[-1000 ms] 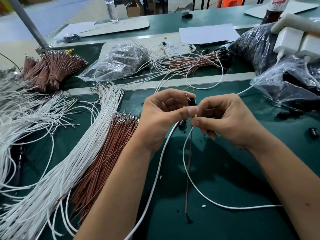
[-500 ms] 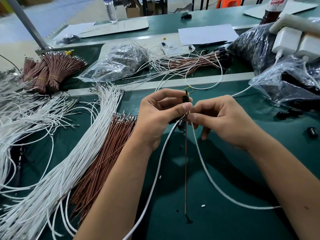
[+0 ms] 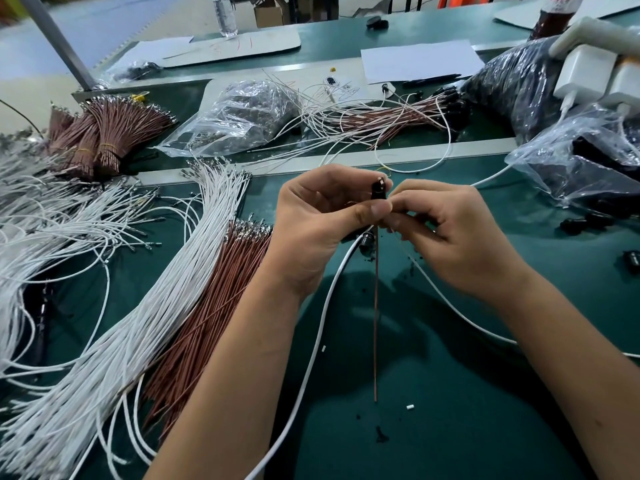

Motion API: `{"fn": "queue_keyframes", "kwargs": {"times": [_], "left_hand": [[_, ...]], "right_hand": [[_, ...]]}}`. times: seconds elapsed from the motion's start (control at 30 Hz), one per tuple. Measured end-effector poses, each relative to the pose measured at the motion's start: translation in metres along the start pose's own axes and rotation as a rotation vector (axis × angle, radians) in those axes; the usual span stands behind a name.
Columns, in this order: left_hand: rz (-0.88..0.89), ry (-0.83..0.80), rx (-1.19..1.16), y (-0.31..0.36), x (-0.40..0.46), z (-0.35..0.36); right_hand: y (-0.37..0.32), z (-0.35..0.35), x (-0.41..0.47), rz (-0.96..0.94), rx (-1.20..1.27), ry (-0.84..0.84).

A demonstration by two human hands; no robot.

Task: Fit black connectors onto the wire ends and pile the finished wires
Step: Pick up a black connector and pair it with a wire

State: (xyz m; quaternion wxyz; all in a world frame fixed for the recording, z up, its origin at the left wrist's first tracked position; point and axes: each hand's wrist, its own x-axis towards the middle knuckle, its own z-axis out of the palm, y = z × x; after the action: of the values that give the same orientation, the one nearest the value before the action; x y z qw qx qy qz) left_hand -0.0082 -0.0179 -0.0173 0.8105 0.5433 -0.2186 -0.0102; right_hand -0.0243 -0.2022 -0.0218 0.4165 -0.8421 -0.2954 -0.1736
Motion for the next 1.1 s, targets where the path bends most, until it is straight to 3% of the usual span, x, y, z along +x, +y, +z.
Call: {"fn": "queue_keyframes", "kwargs": {"times": [0.47,1.1], "left_hand": [[0.054,-0.071,0.076,-0.0001,-0.0003,0.0008],[0.087,-0.051,0.124,-0.003,0.0009,0.0001]], "right_hand": [[-0.0049,0.0022,-0.0005,-0.034,-0.117,0.223],[-0.0015,0.0072,-0.001,-0.058,-0.124,0.238]]}}
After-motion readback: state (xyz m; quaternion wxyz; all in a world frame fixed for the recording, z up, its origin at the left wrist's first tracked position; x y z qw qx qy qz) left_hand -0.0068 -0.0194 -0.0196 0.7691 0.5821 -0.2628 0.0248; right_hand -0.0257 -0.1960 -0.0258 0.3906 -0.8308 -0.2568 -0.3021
